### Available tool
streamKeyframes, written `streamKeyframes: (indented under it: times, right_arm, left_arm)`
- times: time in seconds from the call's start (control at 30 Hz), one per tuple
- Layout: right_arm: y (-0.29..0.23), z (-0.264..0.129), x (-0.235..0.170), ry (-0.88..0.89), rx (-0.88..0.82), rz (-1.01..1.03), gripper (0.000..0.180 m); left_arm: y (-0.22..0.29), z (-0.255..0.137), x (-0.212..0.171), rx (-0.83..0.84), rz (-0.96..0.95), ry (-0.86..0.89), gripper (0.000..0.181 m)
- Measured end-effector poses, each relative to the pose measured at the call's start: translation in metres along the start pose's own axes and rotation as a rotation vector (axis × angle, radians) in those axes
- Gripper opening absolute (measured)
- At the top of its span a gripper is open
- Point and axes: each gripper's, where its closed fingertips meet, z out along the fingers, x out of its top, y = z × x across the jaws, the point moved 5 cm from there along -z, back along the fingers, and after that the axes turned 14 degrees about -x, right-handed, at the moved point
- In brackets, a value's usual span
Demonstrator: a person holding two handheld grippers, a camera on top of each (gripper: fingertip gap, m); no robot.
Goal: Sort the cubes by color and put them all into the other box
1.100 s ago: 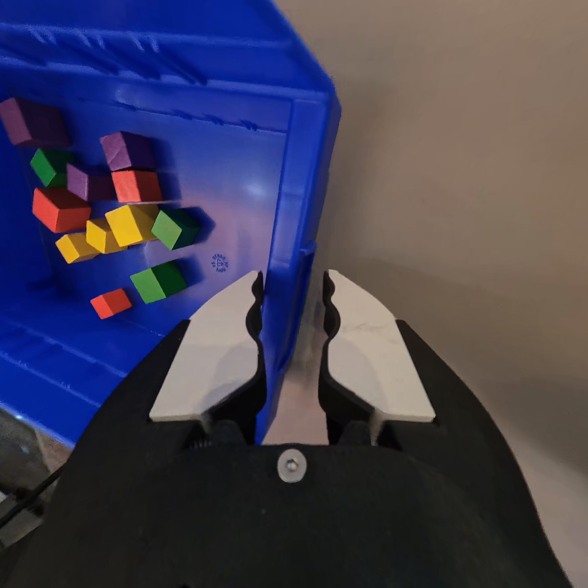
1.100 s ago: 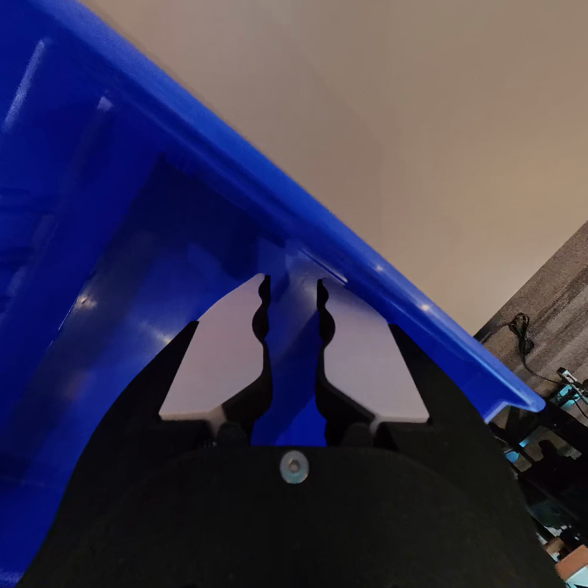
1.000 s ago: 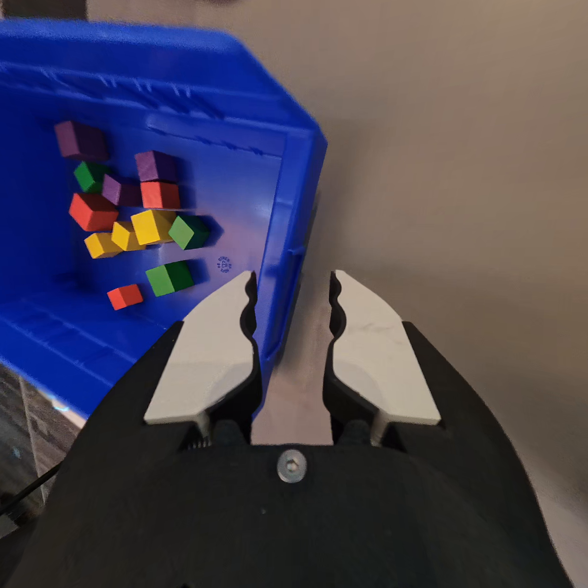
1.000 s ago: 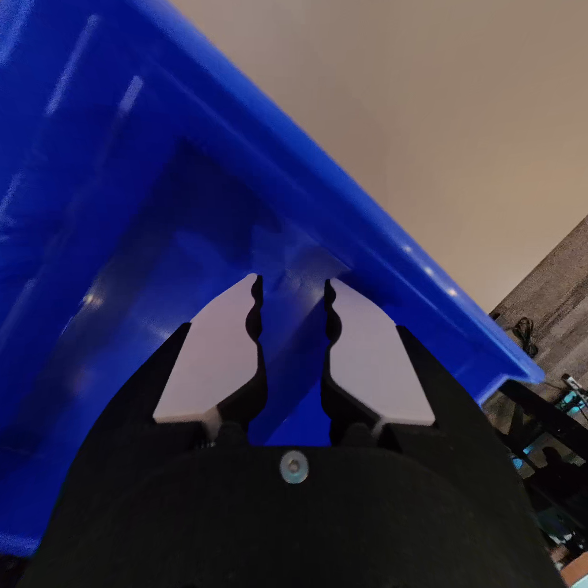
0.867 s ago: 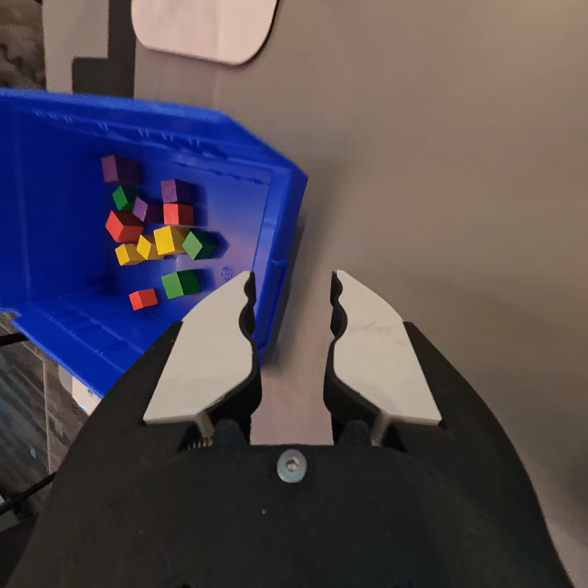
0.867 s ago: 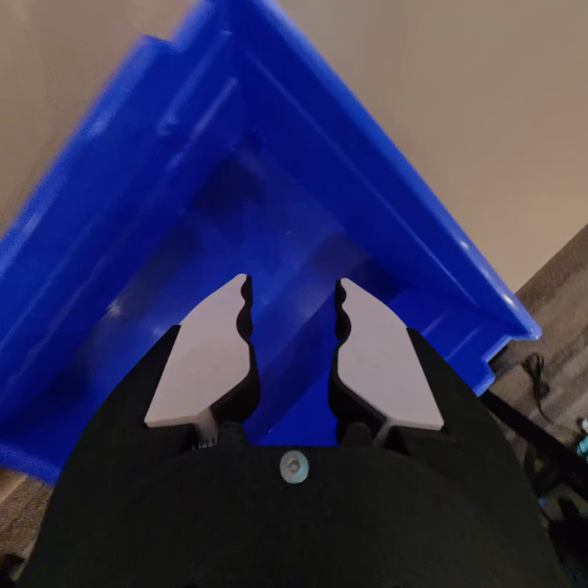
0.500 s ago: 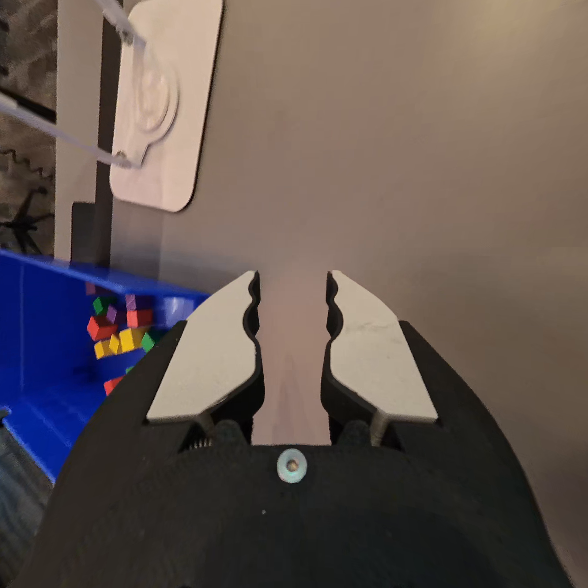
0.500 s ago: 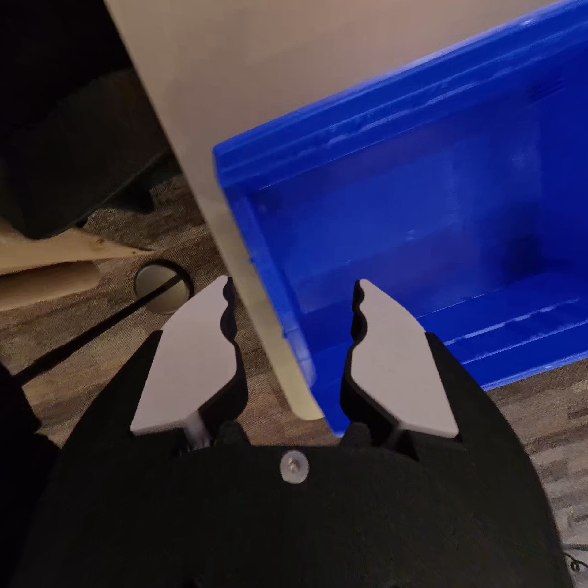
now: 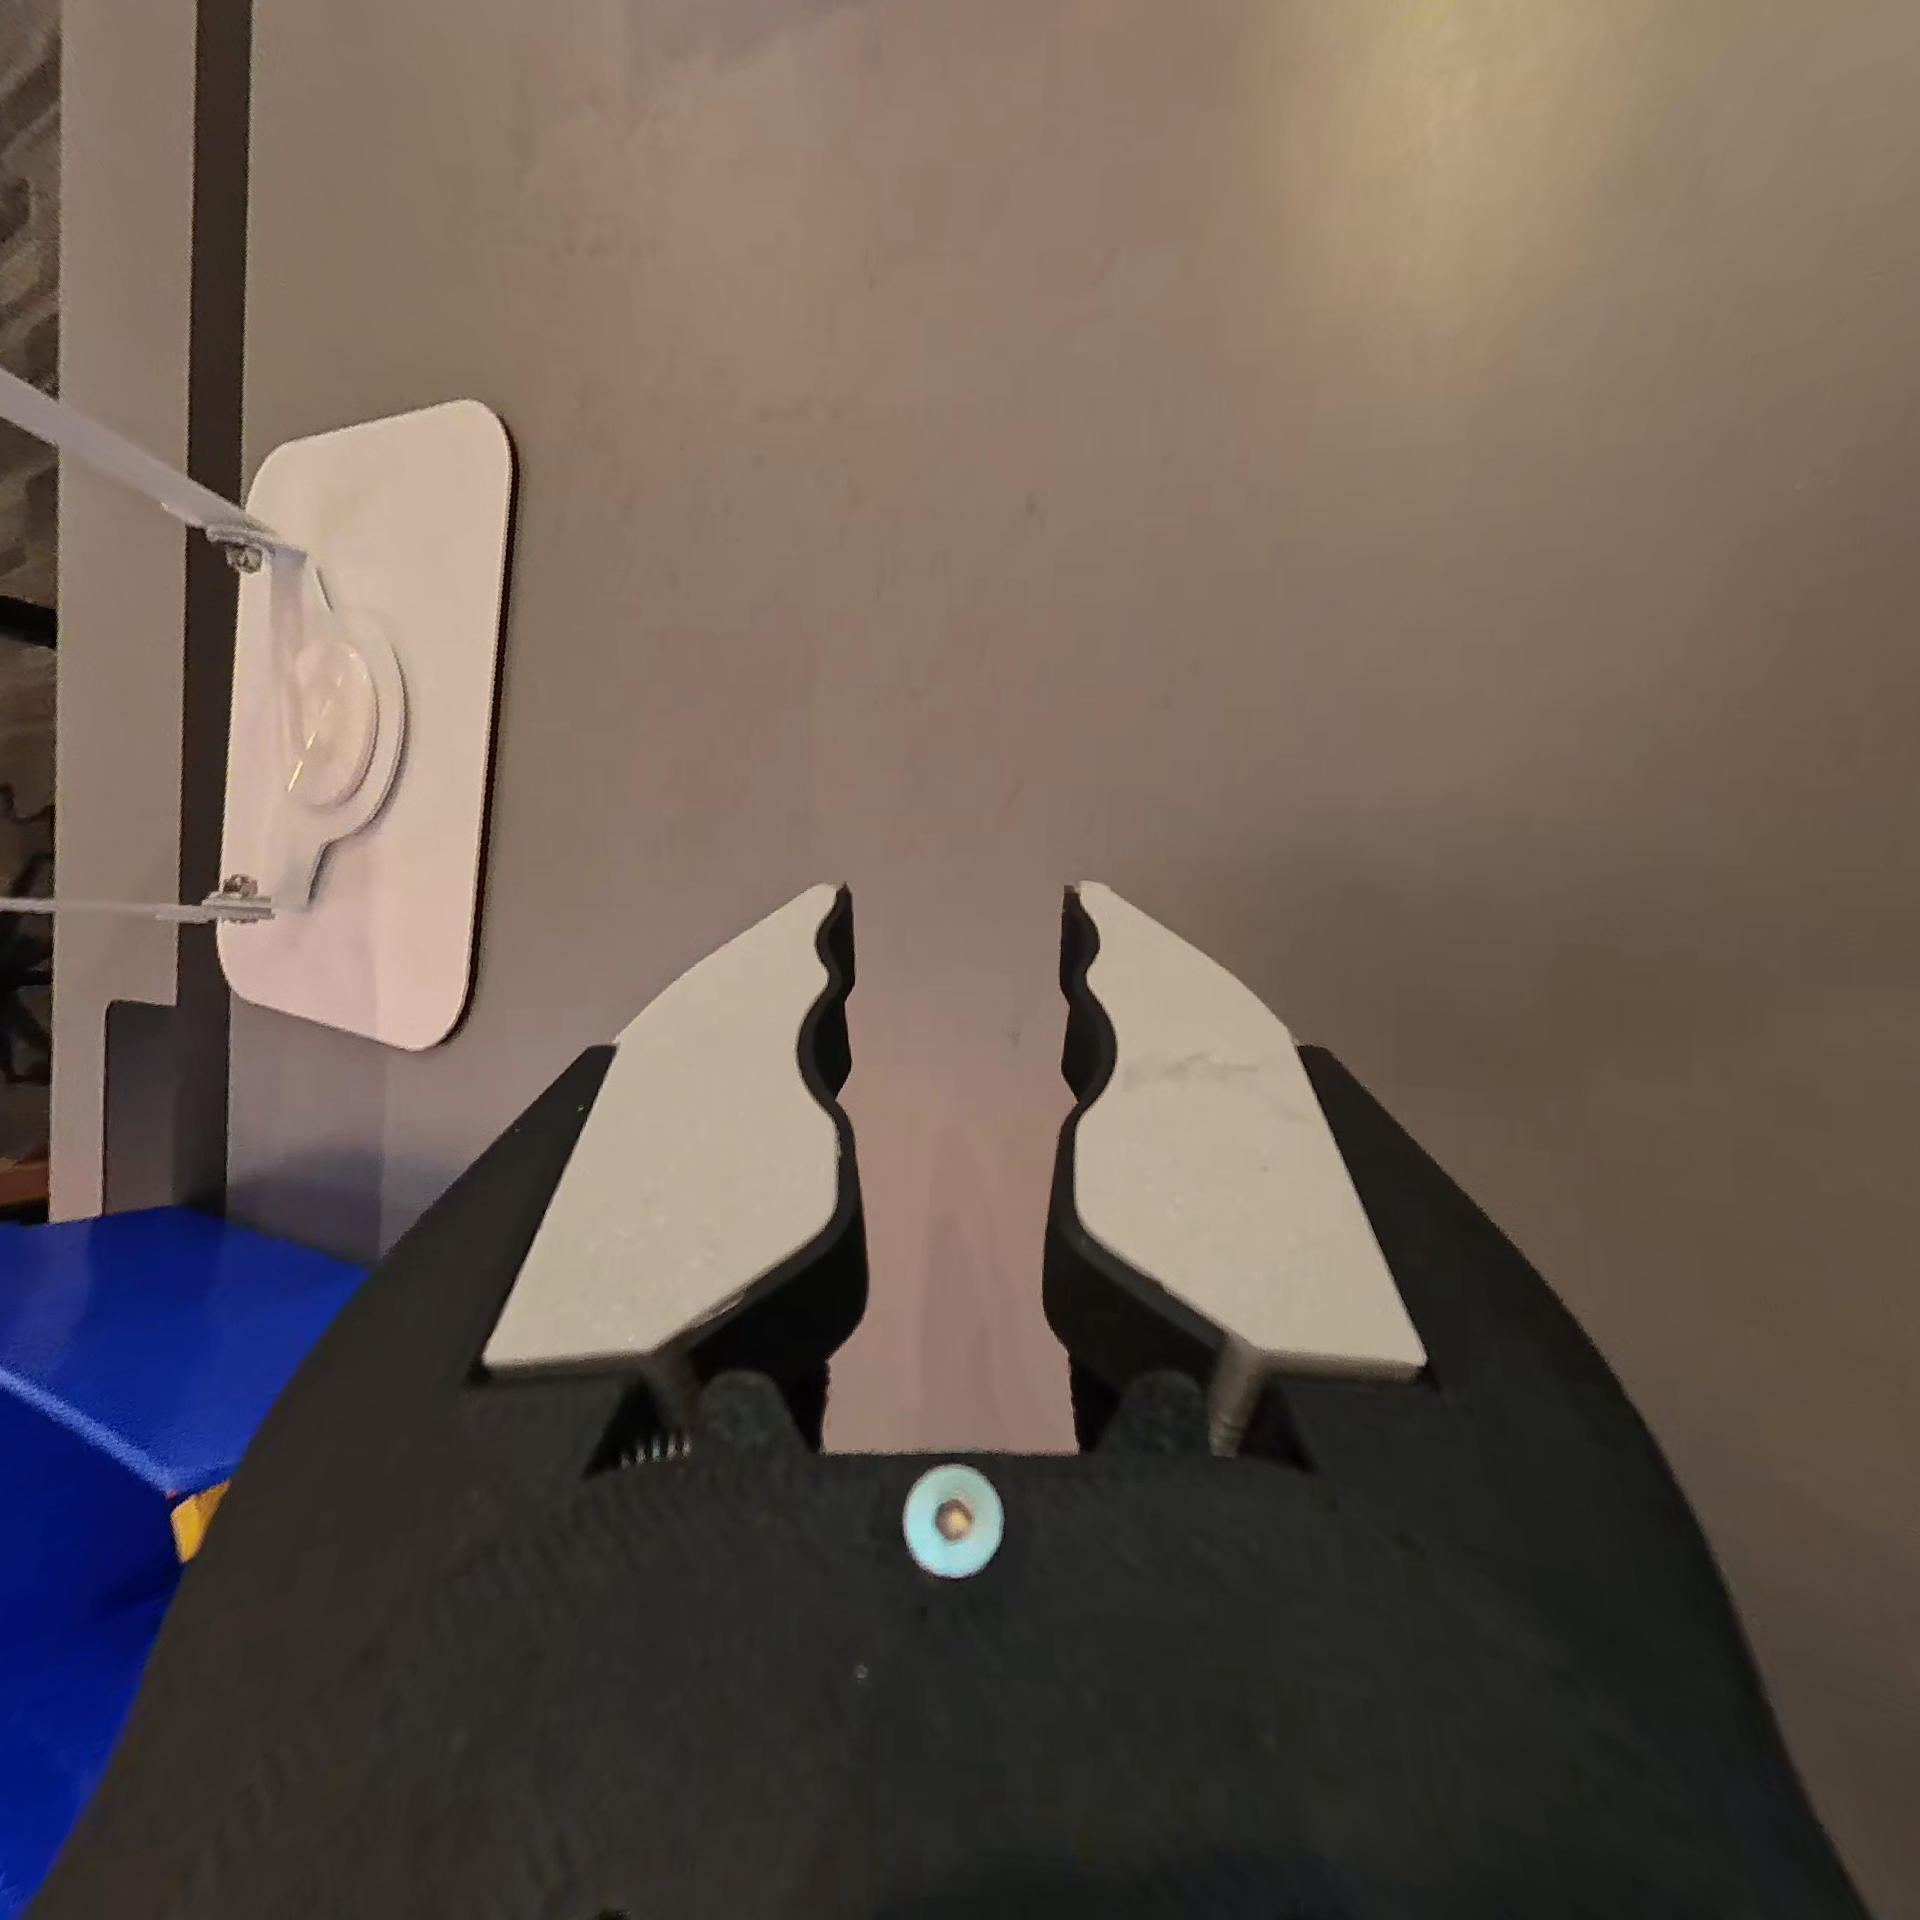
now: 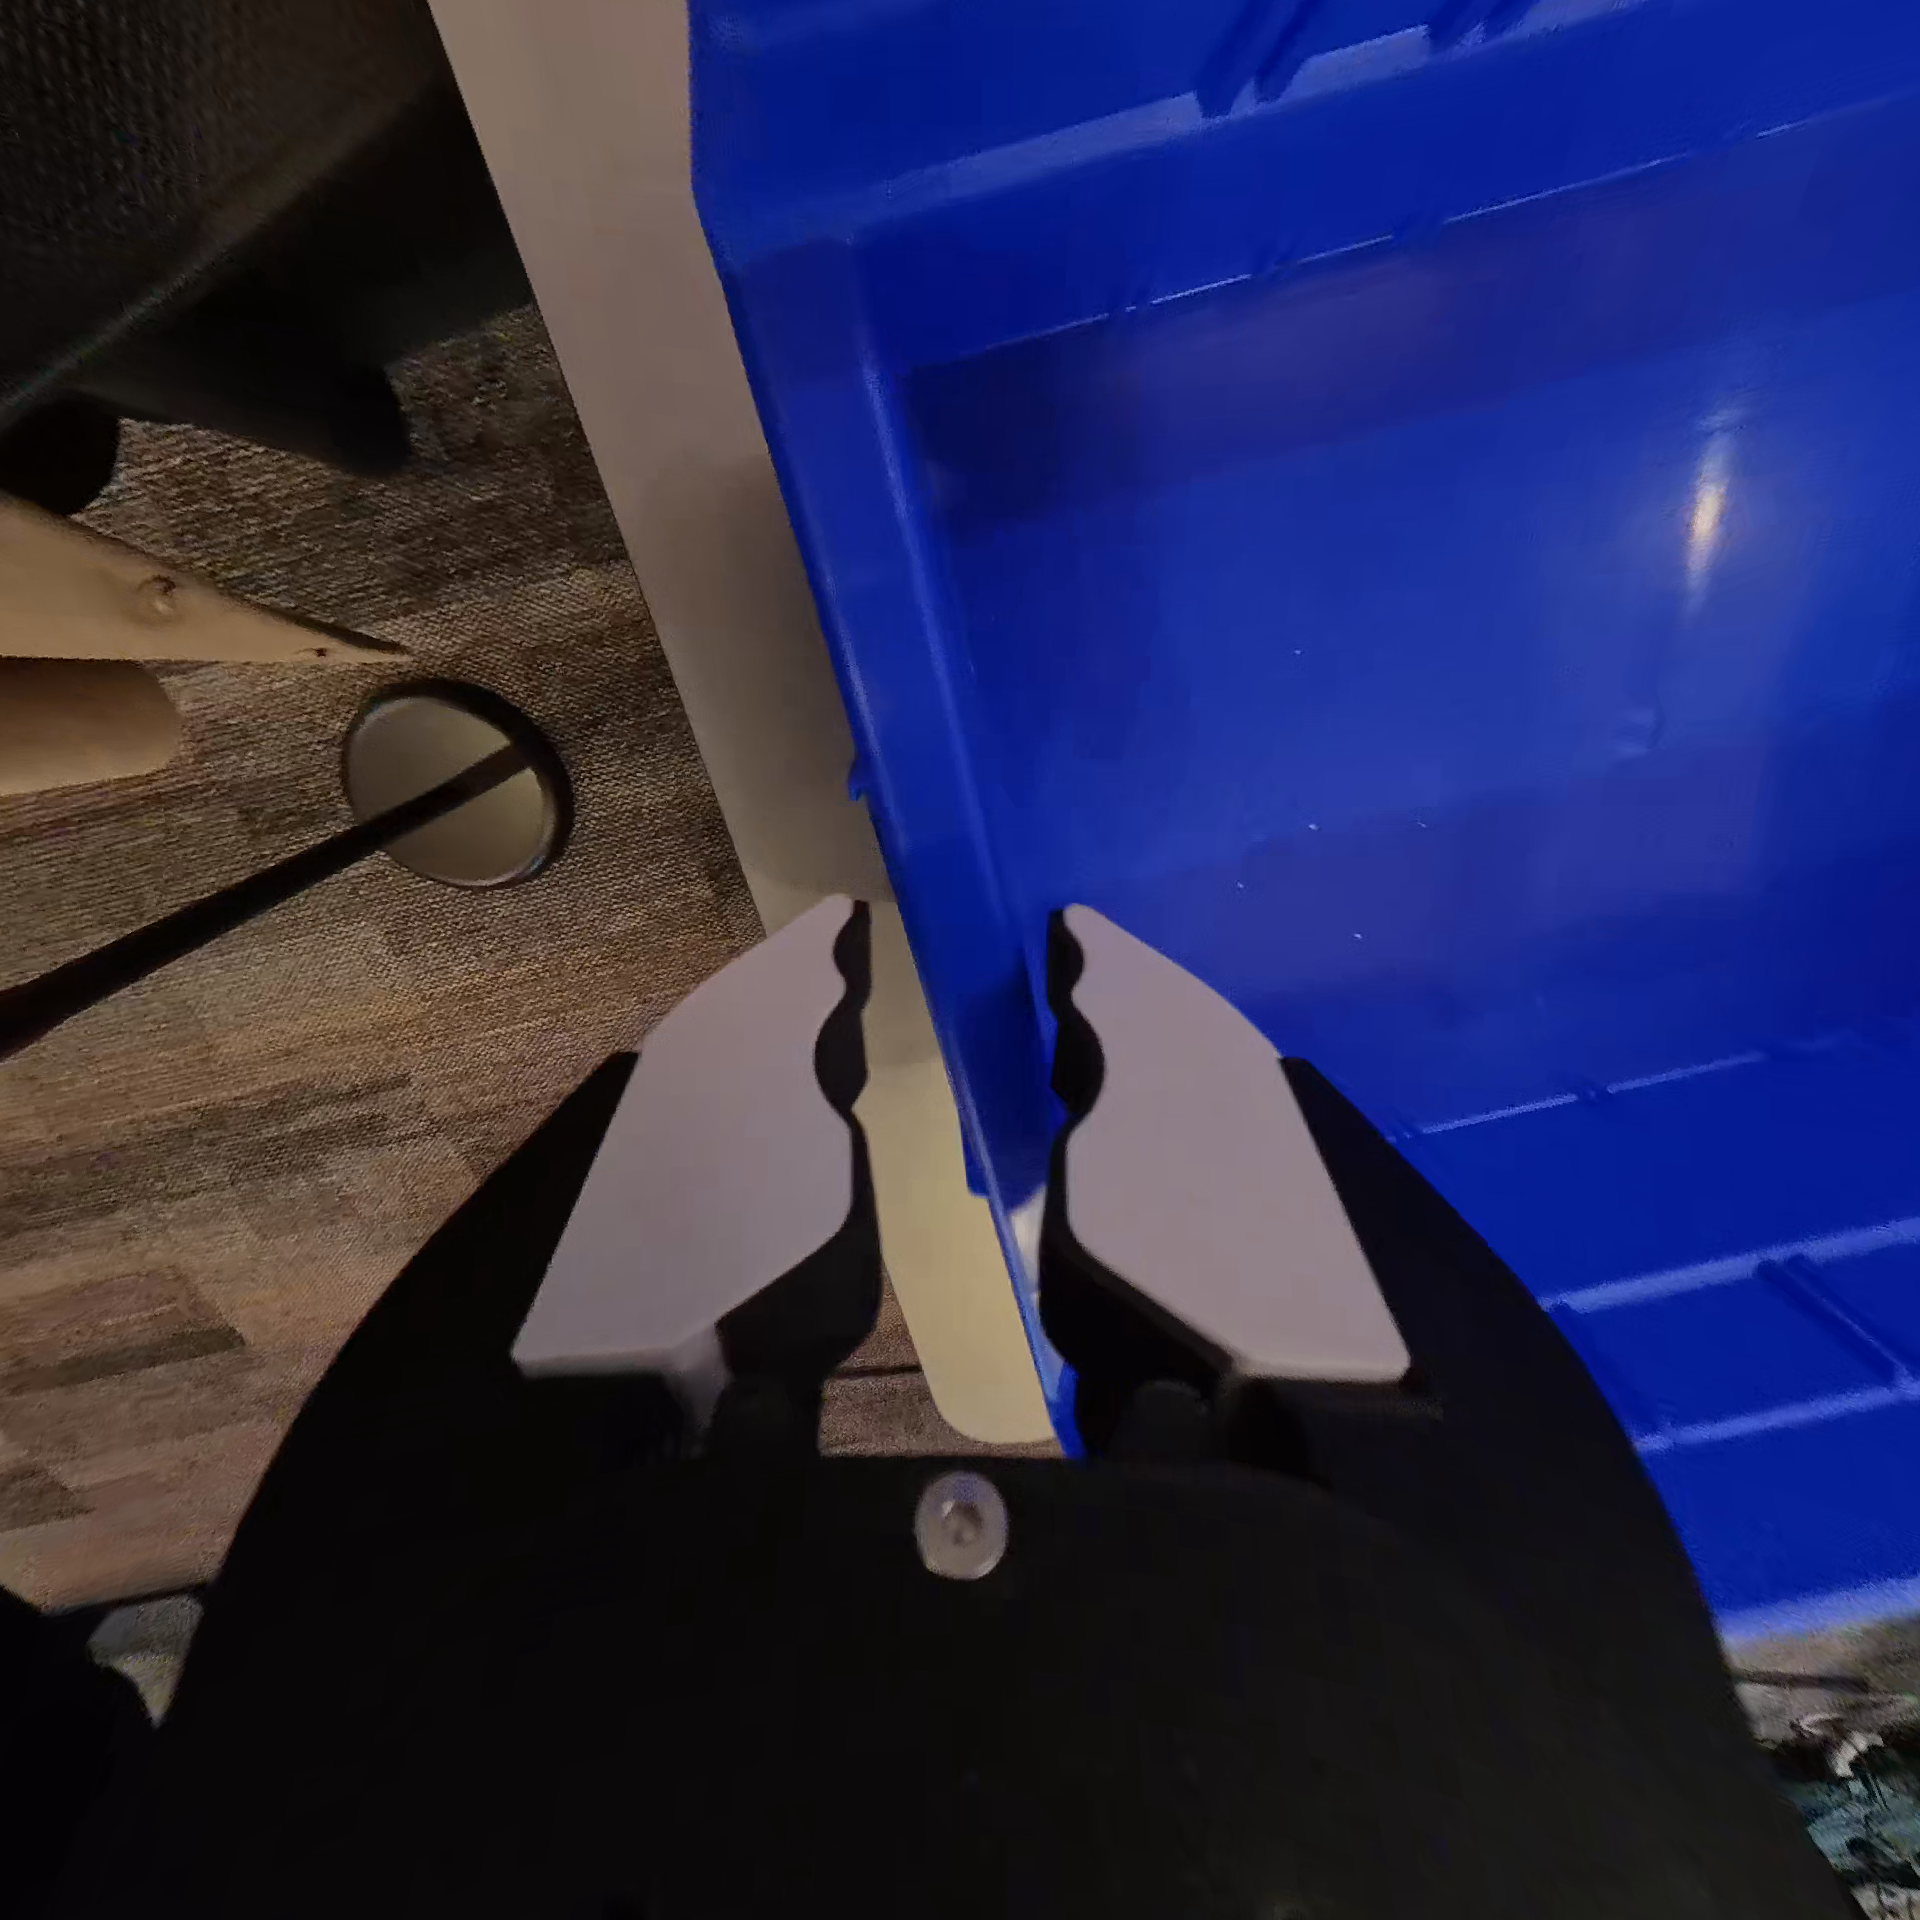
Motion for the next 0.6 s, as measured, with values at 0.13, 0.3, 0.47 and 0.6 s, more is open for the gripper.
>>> streamKeyframes:
  times: [0.13, 0.3, 0.47, 0.6]
  right_arm:
    - [0.001, 0.008, 0.002, 0.022, 0.036, -0.029, 0.024]
    - [0.015, 0.014, 0.014, 0.04, 0.031, -0.075, 0.022]
    - [0.043, 0.025, 0.03, 0.05, 0.021, -0.118, 0.021]
    - [0.068, 0.036, 0.046, 0.054, 0.033, -0.14, 0.021]
  left_arm:
    - [-0.006, 0.008, -0.003, 0.003, -0.012, 0.026, 0.02]
    - [-0.023, 0.012, -0.014, 0.059, -0.045, 0.081, 0.0]
    - [-0.041, 0.01, -0.023, 0.161, -0.081, 0.129, 0.0]
    - [-0.045, 0.009, -0.03, 0.19, -0.1, 0.142, 0.0]
